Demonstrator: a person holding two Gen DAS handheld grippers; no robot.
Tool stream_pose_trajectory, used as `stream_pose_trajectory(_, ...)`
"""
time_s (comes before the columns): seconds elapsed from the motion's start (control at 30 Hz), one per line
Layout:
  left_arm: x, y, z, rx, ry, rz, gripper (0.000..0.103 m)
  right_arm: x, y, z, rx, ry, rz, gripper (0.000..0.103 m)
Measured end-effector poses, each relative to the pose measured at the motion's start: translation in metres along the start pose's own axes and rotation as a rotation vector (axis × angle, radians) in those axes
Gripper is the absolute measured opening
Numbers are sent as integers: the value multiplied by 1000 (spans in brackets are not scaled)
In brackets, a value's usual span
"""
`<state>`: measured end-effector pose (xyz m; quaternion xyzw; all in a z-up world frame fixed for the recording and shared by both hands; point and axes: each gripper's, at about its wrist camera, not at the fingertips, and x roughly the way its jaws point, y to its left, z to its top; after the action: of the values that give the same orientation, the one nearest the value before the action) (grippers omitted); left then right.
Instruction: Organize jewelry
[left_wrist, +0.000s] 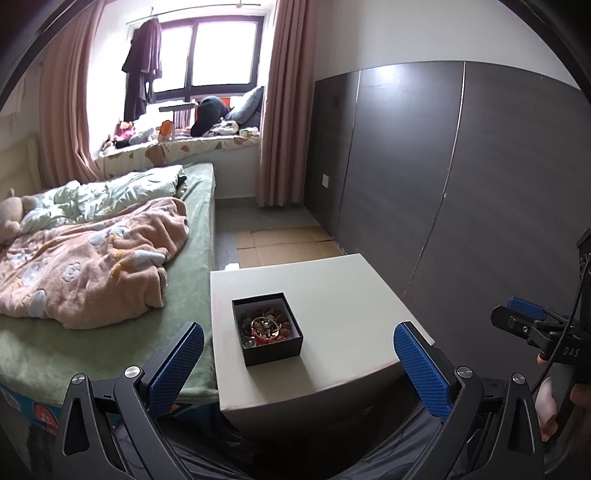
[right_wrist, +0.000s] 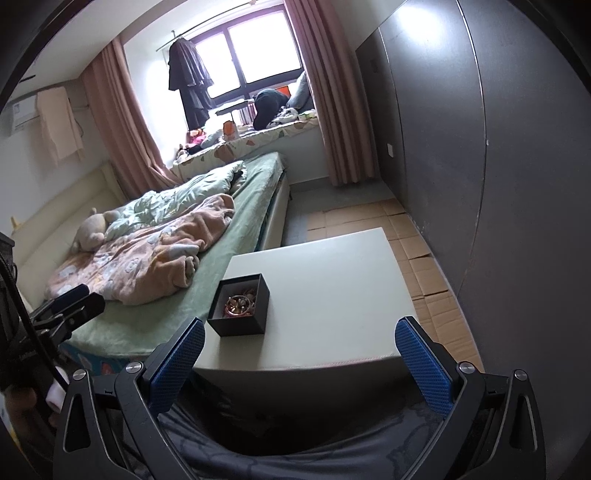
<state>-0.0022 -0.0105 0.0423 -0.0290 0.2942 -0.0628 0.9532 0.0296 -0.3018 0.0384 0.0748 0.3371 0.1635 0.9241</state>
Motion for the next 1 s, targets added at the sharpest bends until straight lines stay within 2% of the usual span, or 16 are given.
stream_pose_trajectory(1.0,-1,-2,-3,-13,10,10,103,-2,-3,-3,15,7,-6,103)
